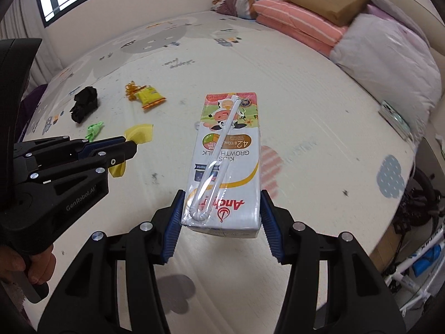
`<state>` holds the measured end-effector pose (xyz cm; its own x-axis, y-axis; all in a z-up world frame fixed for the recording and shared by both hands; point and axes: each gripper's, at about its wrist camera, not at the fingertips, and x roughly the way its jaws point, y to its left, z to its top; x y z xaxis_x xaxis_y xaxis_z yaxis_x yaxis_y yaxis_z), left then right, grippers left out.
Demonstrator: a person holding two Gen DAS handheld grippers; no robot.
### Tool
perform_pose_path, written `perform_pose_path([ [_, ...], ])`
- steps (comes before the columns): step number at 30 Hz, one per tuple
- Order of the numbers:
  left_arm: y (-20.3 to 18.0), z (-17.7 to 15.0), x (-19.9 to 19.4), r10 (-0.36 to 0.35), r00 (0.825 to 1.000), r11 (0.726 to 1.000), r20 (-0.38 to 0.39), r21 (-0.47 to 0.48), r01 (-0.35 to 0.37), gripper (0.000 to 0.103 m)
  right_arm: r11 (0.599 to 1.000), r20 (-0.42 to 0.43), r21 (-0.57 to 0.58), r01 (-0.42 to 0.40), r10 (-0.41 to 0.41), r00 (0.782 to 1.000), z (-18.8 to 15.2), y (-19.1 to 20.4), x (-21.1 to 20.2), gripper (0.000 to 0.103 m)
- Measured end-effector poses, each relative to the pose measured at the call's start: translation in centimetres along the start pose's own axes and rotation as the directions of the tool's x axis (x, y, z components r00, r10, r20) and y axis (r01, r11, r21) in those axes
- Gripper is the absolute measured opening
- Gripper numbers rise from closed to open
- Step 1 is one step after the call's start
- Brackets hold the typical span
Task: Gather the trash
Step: 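Carry the milk carton and yellow bow over the grey bin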
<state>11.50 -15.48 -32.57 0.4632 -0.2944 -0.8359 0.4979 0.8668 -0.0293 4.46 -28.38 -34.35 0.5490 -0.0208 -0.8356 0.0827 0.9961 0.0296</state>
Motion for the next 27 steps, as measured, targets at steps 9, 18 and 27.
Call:
perform_pose_path([
  [9,-17.9,-1.2,0.2,-0.186,0.981,0.967,-0.053,0.167,0.192,0.012,0.957,-0.07,0.209,0.2,-0.19,0.979,-11.0,-15.8,-7.3,0.051],
  [18,-31.2,-5.0,2.2,-0.273,0.95,0.903,-0.153,0.299,0.308,0.012,0.873,-0.151,0.384,0.302,-0.263,0.953,-20.7,-25.9,-9.7,0.051],
  [27,-36.8,-7.2,3.2,-0.274,0.94,0.872,-0.203,0.359,0.331,0.012,0.858,-0.14,0.436,0.271,-0.233,0.962,-23.9,-29.3,-9.1,0.06],
])
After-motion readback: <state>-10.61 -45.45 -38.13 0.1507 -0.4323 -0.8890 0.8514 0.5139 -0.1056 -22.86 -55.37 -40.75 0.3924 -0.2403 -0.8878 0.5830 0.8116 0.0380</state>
